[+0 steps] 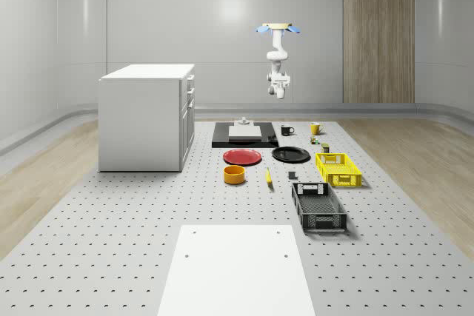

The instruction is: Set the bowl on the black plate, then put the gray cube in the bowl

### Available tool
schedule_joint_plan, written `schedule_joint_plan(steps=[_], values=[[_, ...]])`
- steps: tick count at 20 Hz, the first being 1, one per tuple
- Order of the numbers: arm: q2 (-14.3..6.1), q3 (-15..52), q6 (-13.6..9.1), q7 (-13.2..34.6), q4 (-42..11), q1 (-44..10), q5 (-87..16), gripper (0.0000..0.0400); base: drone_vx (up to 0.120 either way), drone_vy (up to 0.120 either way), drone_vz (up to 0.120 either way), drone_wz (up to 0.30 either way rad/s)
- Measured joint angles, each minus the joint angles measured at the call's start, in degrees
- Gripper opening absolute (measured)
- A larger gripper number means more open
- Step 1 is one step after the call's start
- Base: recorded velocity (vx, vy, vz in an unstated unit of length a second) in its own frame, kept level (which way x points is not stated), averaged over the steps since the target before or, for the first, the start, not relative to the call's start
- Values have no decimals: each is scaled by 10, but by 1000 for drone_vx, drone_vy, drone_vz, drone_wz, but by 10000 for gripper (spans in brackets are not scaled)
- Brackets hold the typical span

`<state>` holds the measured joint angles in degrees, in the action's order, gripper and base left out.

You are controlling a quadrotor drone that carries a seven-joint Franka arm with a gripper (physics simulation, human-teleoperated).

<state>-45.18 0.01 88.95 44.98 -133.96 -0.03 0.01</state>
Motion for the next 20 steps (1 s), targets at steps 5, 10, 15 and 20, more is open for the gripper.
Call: schedule_joint_plan(steps=[5,10,15,20], values=[[10,1,-48,-1,61,-1,0,400,0,0,0,0],[31,1,-84,-1,119,-2,1,400,0,-32,0,0],[44,2,-103,-1,153,-3,1,400,120,-120,0,0],[48,2,-109,-2,167,-3,1,400,120,-120,0,0]])
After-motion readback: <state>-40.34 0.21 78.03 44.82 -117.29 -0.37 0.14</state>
